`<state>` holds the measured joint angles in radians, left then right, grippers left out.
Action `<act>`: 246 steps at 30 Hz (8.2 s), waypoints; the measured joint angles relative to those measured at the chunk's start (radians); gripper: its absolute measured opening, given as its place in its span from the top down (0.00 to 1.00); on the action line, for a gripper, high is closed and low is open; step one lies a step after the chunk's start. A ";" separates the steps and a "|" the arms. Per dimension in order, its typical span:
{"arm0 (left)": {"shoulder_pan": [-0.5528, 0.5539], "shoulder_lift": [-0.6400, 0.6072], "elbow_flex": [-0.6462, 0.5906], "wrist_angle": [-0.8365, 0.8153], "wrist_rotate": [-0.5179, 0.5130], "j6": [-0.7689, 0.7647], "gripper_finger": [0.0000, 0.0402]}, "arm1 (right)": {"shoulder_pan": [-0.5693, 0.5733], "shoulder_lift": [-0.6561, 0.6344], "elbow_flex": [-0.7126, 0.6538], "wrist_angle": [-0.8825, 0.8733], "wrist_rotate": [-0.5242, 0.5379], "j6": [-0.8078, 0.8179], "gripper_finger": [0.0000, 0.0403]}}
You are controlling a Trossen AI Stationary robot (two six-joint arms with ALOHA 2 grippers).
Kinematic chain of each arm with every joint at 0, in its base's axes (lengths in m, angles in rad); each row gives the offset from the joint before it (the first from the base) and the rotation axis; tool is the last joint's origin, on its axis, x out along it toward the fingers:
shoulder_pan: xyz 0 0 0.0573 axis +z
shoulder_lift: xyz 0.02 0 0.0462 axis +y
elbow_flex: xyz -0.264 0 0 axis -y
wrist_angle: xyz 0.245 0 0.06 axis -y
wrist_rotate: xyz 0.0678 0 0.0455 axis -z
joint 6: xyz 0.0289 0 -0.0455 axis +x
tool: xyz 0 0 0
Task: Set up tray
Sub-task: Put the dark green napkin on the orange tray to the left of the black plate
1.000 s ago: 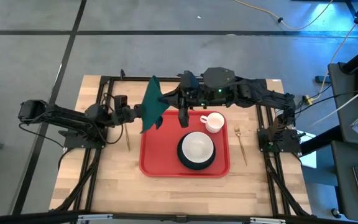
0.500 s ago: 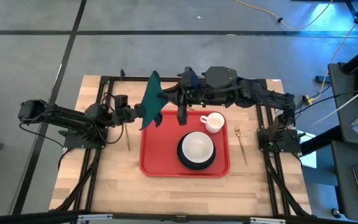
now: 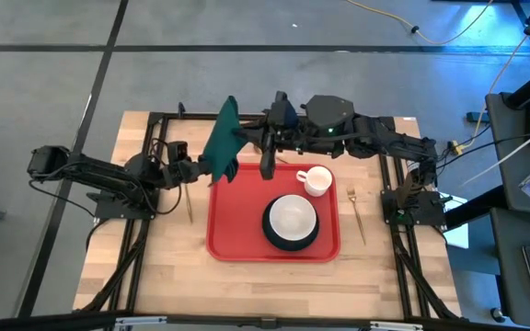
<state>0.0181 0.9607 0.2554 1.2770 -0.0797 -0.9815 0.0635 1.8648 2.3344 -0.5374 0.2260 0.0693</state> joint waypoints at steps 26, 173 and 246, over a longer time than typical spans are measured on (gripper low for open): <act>0.000 0.002 0.000 -0.001 0.022 0.061 0.70 | -0.001 0.000 0.000 -0.101 0.068 -0.035 0.99; -0.094 0.835 1.358 -2.571 0.390 1.475 0.99 | 0.337 -0.861 -1.489 0.227 0.161 0.567 0.82; -0.017 0.975 1.175 -2.430 -0.195 1.318 0.64 | 0.337 -0.860 -1.489 0.226 0.162 0.605 0.82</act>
<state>0.0010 1.9358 1.4302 -1.1529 -0.2745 0.3367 0.4004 1.0046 0.8459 -0.3115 0.3882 0.6741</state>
